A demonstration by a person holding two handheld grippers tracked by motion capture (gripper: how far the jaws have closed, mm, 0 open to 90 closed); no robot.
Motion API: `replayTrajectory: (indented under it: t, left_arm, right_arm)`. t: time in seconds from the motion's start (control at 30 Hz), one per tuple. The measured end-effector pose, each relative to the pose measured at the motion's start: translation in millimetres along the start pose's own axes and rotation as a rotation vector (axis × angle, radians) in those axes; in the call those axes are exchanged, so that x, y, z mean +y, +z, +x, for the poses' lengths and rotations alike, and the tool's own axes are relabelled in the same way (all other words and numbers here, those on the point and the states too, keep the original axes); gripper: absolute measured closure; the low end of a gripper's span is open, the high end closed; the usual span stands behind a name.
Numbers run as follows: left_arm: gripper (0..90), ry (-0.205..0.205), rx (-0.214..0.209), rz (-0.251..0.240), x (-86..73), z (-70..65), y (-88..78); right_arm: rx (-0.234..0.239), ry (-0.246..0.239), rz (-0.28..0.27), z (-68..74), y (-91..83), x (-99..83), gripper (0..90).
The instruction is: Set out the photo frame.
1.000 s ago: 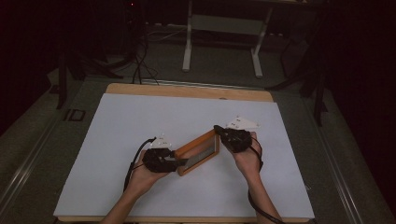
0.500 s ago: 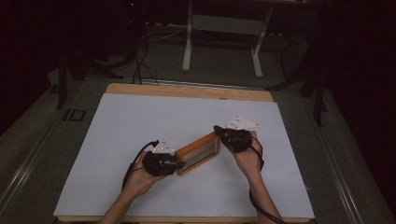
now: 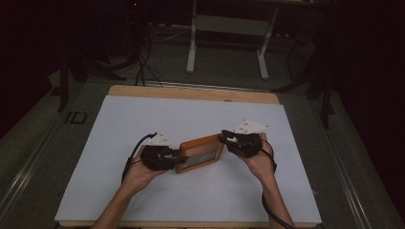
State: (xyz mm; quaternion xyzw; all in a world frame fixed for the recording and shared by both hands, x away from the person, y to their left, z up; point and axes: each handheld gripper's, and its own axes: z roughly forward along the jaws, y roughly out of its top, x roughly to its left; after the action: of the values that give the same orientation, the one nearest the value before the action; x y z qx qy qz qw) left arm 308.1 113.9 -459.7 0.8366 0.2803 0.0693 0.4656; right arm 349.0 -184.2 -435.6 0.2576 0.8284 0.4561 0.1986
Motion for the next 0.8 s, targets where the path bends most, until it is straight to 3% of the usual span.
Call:
replayTrajectory:
  t: [0.27,0.37,0.43,0.57,0.63,0.8]
  left_arm:
    - [69.3,-0.003,-0.026,-0.016,12.9,3.1,-0.3]
    - [69.3,-0.014,-0.054,-0.025,14.1,4.3,-1.8]
    - [69.3,-0.018,-0.078,-0.035,14.8,4.3,-3.6]
    - [69.2,0.008,-0.105,-0.05,16.9,1.7,-6.2]
    - [69.2,0.017,-0.109,-0.053,17.8,0.5,-6.4]
    - [69.1,0.042,-0.127,-0.061,17.5,1.2,-7.0]
  right_arm:
    - [0.078,-0.054,0.004,1.8,-1.0,1.9,53.1]
    - [0.116,-0.06,0.005,1.2,0.4,3.0,45.6]
    - [0.135,-0.094,0.016,3.9,2.0,4.7,41.5]
    - [0.185,-0.14,0.025,11.1,7.7,10.2,33.1]
    - [0.196,-0.14,0.032,11.3,9.1,10.6,32.4]
    - [0.277,-0.141,0.079,11.5,19.9,8.8,29.8]
